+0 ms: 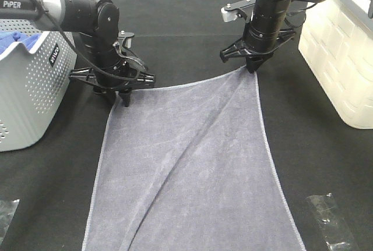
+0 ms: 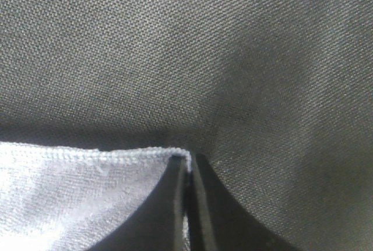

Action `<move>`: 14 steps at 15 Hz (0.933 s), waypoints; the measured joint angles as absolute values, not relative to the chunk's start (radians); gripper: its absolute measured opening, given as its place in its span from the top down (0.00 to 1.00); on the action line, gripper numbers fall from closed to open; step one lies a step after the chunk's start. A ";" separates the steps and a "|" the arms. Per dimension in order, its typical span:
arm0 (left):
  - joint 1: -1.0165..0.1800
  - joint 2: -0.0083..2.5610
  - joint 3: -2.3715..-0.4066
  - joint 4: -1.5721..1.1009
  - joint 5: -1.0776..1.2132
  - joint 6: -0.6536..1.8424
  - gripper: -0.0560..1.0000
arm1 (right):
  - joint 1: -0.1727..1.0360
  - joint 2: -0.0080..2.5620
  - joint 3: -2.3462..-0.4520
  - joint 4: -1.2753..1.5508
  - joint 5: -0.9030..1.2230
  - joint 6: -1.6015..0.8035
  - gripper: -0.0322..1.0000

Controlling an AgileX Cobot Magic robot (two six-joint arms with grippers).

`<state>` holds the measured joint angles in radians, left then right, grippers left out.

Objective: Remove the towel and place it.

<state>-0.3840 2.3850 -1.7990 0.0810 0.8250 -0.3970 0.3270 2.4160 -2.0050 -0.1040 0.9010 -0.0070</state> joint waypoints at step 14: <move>-0.345 2.404 -1.966 0.468 0.501 -0.430 0.95 | 0.281 2.422 -2.094 -0.221 0.590 0.014 0.97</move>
<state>-0.3450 2.4040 -1.9660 0.4680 0.5010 -0.4300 0.2810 2.4220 -2.0940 -0.2210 0.5900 0.0140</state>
